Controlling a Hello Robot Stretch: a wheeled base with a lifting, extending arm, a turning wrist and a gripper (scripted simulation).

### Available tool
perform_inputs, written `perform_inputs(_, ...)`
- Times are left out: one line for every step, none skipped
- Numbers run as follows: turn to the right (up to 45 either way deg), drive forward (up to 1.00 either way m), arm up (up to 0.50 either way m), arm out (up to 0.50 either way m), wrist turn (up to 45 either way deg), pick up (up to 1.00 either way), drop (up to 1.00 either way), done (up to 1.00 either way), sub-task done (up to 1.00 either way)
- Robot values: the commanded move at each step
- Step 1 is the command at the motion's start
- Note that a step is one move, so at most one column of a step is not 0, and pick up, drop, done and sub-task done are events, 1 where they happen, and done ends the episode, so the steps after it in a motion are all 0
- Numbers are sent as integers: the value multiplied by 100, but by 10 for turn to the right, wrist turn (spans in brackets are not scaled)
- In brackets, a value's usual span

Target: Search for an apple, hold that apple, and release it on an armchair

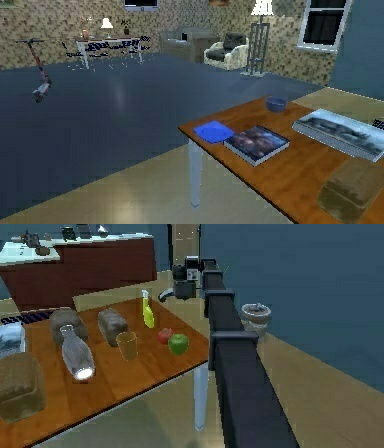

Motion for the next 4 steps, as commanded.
perform_inputs(0, 0, -26, 0, 0, 0, 0, 0, 0)
perform_inputs(0, 0, 0, 0, 0, 100, 0, 0, 0)
perform_inputs(0, 0, 10, 0, 0, 0, 0, 0, 0)
perform_inputs(0, 0, 16, 0, 0, 0, 0, 0, 0)
